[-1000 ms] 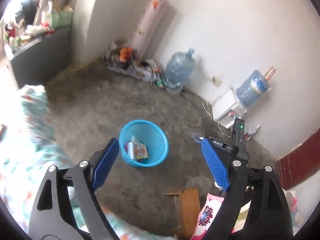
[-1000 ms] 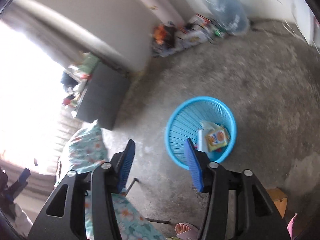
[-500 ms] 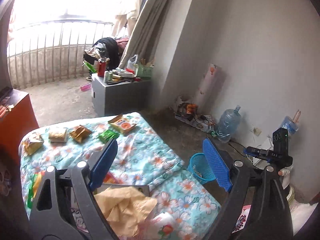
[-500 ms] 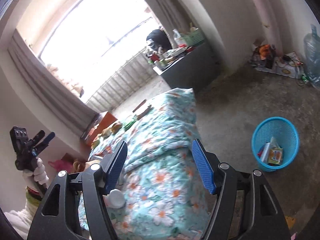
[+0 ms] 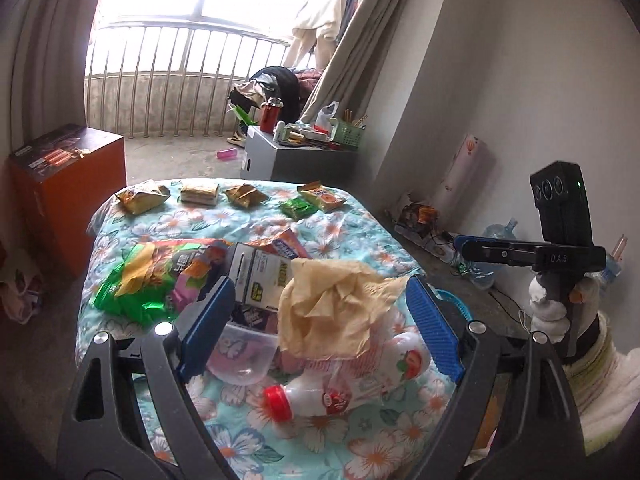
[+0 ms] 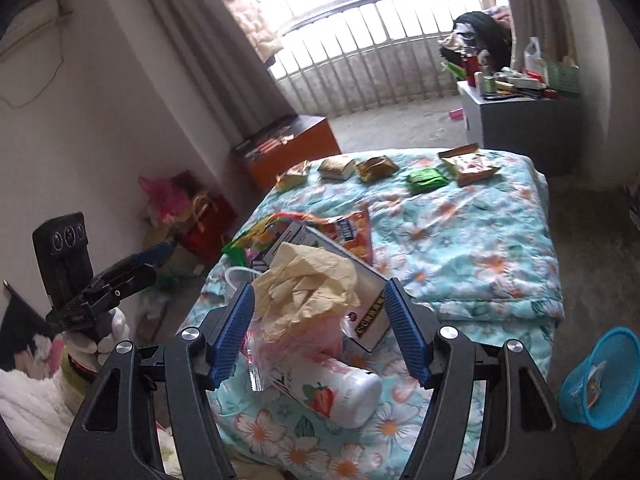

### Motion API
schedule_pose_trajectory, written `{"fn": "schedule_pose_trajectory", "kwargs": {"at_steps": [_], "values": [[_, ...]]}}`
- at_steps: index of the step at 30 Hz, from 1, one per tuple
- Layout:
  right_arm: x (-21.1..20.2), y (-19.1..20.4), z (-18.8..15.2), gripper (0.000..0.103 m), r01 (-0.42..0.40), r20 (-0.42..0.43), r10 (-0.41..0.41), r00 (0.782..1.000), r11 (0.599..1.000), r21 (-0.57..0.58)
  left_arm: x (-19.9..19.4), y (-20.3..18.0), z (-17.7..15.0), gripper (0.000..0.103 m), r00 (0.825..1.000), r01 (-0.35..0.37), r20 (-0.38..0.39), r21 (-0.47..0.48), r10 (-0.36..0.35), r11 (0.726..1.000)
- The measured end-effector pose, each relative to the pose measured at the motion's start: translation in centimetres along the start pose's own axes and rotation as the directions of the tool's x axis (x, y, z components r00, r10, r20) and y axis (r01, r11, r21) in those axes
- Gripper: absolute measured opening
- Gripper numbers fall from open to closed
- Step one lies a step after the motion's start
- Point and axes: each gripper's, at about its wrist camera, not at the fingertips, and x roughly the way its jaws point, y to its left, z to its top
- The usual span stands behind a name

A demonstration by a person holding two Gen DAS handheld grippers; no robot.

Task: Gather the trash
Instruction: 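Move both tools back to the bed and grasp the beige tissue with the right tool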

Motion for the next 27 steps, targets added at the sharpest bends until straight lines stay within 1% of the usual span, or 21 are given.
{"fn": "schedule_pose_trajectory", "kwargs": {"at_steps": [2,4,6,8,9,11,12,14,15,17,20,22,27], "values": [[2.2,1.9,0.7,0.065,0.005,-0.05,-0.009,0.999,0.998,-0.066,0.6,0.9,-0.6,0.083,0.999,-0.037,-0.017,-0.002,0.037,0.999],[4.4,3.2,1.4,0.065,0.036,-0.081,-0.047,0.996,0.991,-0.13,1.0,2.1,-1.3,0.083,0.997,-0.07,-0.038,-0.021,0.069,0.997],[6.3,3.9,2.1,0.065,0.045,-0.12,-0.066,0.991,0.984,-0.171,1.9,3.5,-1.6,0.083,0.996,-0.073,-0.06,-0.05,0.07,0.996],[8.1,4.1,2.8,0.065,0.072,-0.151,-0.103,0.983,0.978,-0.197,3.2,4.9,-1.8,0.074,0.991,-0.097,-0.099,-0.089,0.088,0.991],[9.0,4.0,3.1,0.062,0.08,-0.165,-0.115,0.98,0.975,-0.209,3.9,5.7,-1.8,0.072,0.988,-0.11,-0.12,-0.111,0.096,0.988],[10.4,4.0,3.5,0.059,0.089,-0.196,-0.134,0.972,0.971,-0.223,5.2,7.2,-1.9,0.059,0.984,-0.12,-0.153,-0.168,0.094,0.978],[11.0,4.0,3.7,0.058,0.089,-0.208,-0.138,0.968,0.97,-0.228,5.9,8.1,-1.9,0.055,0.982,-0.119,-0.171,-0.199,0.085,0.973],[12.0,4.1,4.0,0.056,0.089,-0.229,-0.145,0.962,0.967,-0.24,7.2,9.3,-2.1,0.047,0.976,-0.124,-0.202,-0.24,0.075,0.963],[12.5,4.1,4.0,0.055,0.089,-0.236,-0.149,0.96,0.965,-0.247,7.7,9.8,-2.3,0.044,0.973,-0.124,-0.219,-0.255,0.068,0.959],[13.1,4.3,4.1,0.053,0.087,-0.246,-0.153,0.957,0.962,-0.26,8.4,10.5,-2.7,0.035,0.967,-0.116,-0.251,-0.283,0.043,0.952],[13.7,4.6,4.1,0.051,0.078,-0.264,-0.153,0.952,0.958,-0.277,8.6,10.9,-3.6,0.029,0.957,-0.106,-0.289,-0.313,0.012,0.944],[13.7,4.8,4.1,0.051,0.07,-0.268,-0.149,0.952,0.957,-0.282,8.2,11.0,-4.2,0.027,0.953,-0.111,-0.304,-0.312,0.012,0.944],[13.5,5.3,3.7,0.051,0.058,-0.274,-0.145,0.951,0.951,-0.303,6.7,11.1,-5.9,0.026,0.94,-0.147,-0.339,-0.288,0.042,0.946]]}}
